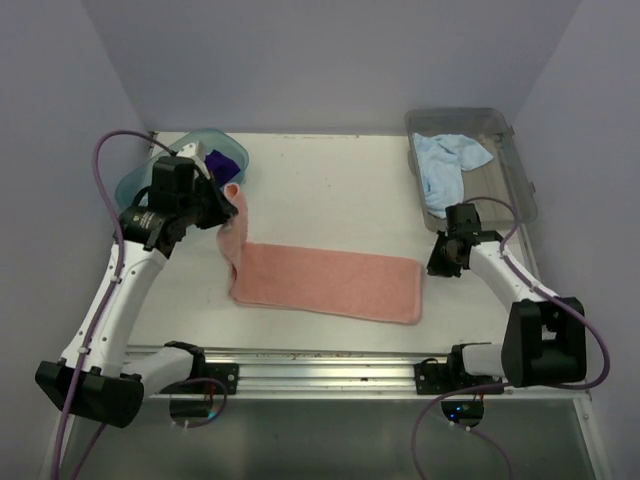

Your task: Roll the towels

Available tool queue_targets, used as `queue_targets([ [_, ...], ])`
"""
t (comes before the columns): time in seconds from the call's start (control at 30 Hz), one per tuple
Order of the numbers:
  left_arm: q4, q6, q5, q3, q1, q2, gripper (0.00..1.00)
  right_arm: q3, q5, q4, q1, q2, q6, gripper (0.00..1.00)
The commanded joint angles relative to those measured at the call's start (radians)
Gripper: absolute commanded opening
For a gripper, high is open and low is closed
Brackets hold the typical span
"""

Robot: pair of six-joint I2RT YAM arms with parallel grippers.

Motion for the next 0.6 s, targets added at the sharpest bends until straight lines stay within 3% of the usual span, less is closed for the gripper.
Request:
queue_targets([
  [0.0,0.058,-0.053,-0.027,0.039,-0.09,0.029,0.0,-0.068,-0.01,0.003,0.004,0.033,0.018,0.0],
  [0.23,0.13,-0.111,-0.043,0.065,-0.288,0.115,0.0,-0.095,-0.01,0.032,0.094,0.07,0.058,0.0],
  [0.57,0.244,-0.229,-0.058,0.162,-0.599,0.357,0.0,-0.098,0.013,0.032,0.098,0.1,0.089,0.0],
])
